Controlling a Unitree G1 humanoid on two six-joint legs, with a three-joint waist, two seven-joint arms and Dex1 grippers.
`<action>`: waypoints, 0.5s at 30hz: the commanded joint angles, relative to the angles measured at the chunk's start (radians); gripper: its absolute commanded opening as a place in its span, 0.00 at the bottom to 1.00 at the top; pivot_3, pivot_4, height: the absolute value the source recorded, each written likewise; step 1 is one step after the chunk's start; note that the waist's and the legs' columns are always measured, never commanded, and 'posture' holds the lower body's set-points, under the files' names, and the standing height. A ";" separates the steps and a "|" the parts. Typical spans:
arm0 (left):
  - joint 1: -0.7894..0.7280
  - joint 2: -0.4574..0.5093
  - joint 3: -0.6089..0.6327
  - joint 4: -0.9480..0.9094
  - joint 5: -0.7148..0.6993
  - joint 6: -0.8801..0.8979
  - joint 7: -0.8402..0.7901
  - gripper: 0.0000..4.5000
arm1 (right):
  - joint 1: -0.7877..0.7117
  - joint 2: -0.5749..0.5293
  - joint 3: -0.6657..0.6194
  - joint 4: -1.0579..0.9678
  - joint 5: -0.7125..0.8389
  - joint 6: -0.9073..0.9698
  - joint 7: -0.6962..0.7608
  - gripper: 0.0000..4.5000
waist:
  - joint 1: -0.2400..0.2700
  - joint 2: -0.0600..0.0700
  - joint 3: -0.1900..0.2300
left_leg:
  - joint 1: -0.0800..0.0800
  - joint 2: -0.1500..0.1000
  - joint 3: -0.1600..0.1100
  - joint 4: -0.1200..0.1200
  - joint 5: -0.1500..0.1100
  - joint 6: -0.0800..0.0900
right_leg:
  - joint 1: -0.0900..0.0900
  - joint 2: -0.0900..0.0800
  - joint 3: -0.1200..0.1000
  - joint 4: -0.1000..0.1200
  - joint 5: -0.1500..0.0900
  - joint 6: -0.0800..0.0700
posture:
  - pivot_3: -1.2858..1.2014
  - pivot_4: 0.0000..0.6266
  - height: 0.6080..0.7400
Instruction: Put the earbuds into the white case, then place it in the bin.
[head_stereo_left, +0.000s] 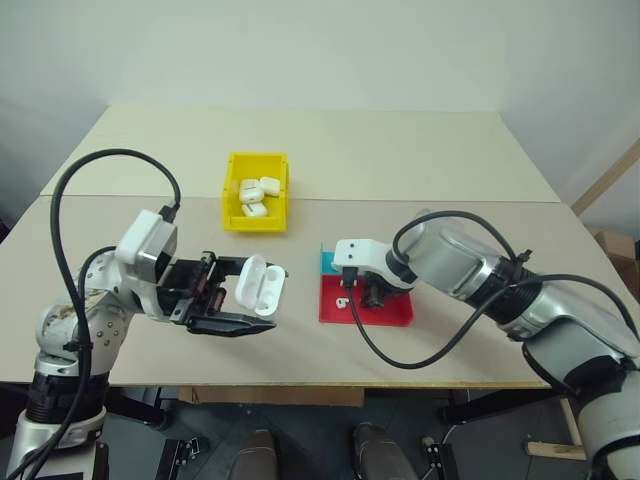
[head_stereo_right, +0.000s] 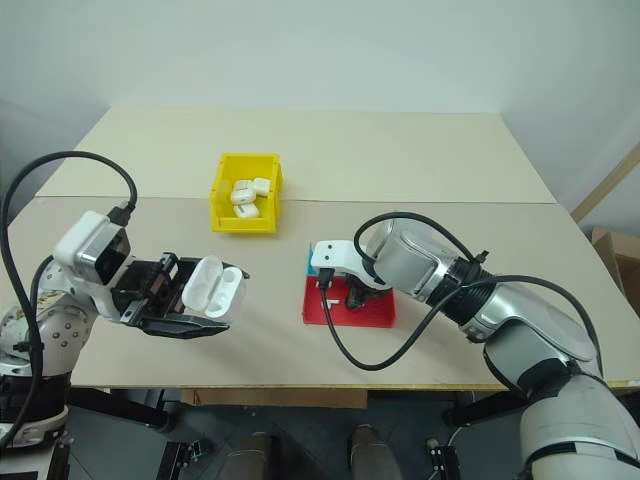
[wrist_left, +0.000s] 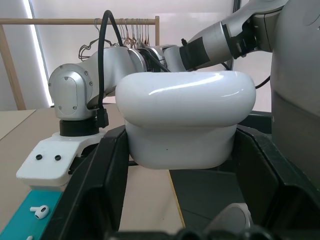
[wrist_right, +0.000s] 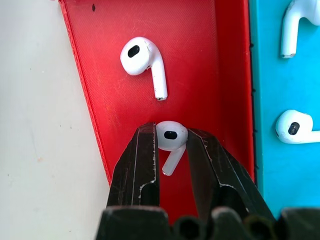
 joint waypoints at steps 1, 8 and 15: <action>-0.007 0.015 0.023 -0.020 0.001 -0.025 0.001 0.62 | 0.017 0.008 -0.030 -0.008 -0.007 0.001 0.001 0.14 | -0.001 0.000 0.000 | 0.000 0.000 0.000 0.000 0.000 0.000 | 0.000 0.000 0.000 0.000 0.000 0.000 | 0.52 0.24 1.00; -0.015 0.032 0.033 -0.010 -0.019 -0.007 0.006 0.62 | 0.058 -0.045 -0.270 -0.122 0.095 0.127 -0.003 0.14 | 0.001 0.000 0.000 | -0.001 0.000 0.000 0.000 0.000 0.000 | 0.000 0.000 0.000 0.000 0.000 0.000 | 0.52 0.24 1.00; -0.079 0.037 0.059 0.037 -0.090 0.072 0.046 0.62 | 0.235 0.038 -0.896 -0.354 0.307 0.256 -0.135 0.14 | 0.006 0.000 0.000 | -0.001 0.000 -0.002 0.000 0.000 0.000 | 0.001 0.000 -0.002 -0.001 0.000 0.000 | 0.52 0.24 1.00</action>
